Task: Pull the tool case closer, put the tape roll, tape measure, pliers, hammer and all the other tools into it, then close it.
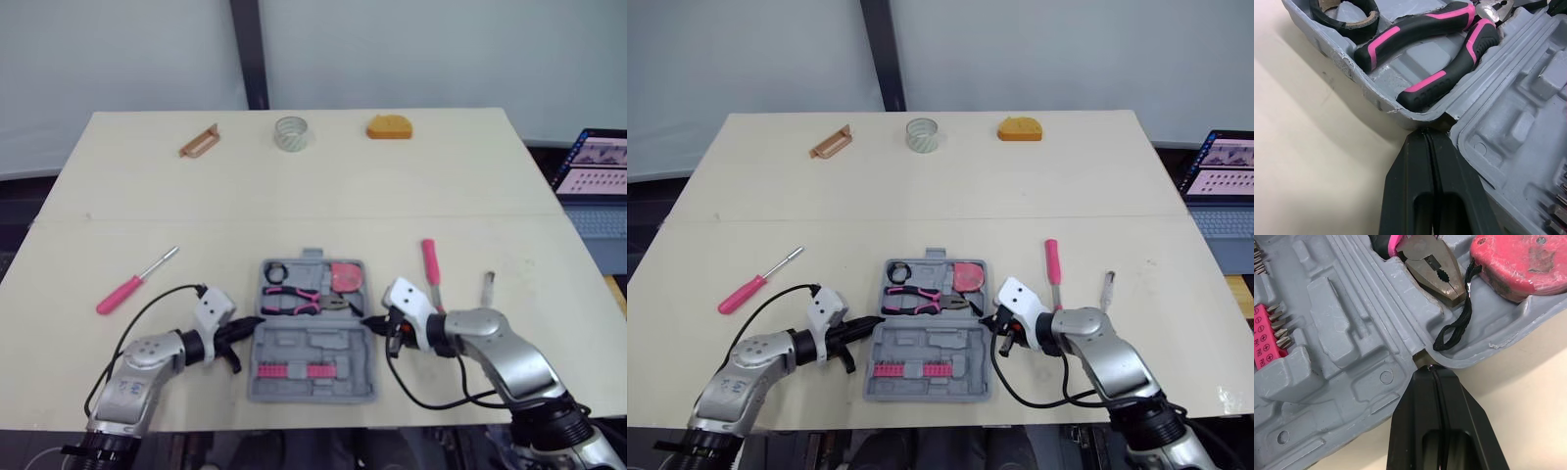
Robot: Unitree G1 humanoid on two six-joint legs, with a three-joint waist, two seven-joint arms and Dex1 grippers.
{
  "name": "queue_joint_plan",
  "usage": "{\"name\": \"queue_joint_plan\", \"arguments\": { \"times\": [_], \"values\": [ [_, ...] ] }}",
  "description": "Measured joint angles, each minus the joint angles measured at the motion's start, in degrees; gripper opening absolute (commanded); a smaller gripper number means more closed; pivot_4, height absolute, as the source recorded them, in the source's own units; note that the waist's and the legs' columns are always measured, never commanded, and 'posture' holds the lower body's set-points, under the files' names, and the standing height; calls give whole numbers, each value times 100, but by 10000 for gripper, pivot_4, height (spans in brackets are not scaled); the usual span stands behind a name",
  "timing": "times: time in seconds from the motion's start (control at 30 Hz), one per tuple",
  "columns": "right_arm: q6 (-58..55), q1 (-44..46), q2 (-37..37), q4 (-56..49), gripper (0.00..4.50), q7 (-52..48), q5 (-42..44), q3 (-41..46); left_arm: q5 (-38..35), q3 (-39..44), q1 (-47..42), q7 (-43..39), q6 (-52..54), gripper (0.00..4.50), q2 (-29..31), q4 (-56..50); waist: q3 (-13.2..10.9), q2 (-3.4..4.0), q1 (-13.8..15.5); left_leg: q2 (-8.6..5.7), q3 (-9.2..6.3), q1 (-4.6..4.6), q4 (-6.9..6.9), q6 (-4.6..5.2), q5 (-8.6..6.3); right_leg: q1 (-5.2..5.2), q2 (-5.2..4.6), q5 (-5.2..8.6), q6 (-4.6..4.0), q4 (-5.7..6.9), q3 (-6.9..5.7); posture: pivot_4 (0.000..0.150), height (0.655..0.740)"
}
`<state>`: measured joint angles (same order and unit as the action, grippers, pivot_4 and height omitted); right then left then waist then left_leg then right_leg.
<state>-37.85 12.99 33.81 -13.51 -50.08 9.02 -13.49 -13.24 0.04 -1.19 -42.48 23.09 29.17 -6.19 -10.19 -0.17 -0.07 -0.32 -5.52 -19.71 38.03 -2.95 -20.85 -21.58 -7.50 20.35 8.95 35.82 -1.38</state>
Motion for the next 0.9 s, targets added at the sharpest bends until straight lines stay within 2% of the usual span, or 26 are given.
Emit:
{"name": "queue_joint_plan", "arguments": {
  "times": [0.9],
  "values": [
    [138, 22, -57, 121, 0, 76, -3, 11, -4, 8, 4, 7, 4, 109, -6, -1, 0, 0, -1, 0, 0, 0, 0, 0, 0, 0, 0, 0, 0, 0, 0, 1500, 7400]
  ]
}}
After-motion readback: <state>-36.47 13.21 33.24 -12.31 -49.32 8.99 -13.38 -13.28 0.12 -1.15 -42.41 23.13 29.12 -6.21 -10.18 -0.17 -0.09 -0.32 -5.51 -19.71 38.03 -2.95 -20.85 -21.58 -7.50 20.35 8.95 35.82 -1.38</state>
